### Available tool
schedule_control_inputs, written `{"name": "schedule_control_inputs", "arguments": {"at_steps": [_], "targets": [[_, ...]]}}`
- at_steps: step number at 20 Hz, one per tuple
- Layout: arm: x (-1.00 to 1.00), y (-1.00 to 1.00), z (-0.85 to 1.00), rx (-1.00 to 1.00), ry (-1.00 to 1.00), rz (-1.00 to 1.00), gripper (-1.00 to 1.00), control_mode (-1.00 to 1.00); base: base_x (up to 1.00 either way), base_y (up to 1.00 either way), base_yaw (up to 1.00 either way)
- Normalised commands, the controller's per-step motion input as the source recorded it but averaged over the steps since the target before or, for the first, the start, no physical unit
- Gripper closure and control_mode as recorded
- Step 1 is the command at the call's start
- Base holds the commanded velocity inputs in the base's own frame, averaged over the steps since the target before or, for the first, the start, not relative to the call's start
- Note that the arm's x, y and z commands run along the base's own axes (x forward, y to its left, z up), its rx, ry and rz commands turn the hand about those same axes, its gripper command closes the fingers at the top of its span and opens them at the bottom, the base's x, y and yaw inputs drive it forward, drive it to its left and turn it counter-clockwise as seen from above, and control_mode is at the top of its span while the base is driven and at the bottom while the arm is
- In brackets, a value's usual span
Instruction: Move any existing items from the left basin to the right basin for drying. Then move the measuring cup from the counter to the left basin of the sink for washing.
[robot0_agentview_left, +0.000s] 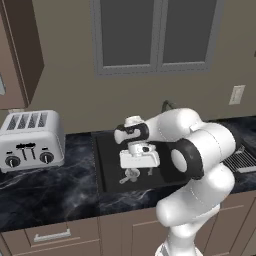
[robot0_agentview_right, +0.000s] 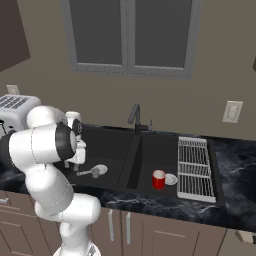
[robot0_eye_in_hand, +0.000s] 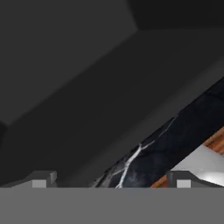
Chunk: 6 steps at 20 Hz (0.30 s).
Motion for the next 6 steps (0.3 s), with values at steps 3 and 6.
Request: {"name": "schedule_control_inputs", "arguments": {"at_steps": [3,6], "targets": [[-0.51,0.00,0.46,0.00,0.00,0.00,-1.00,-1.00,0.00,0.00,0.00],[-0.49,0.00,0.47,0.00,0.00,0.00,-1.00,-1.00,0.00,0.00,0.00]]}}
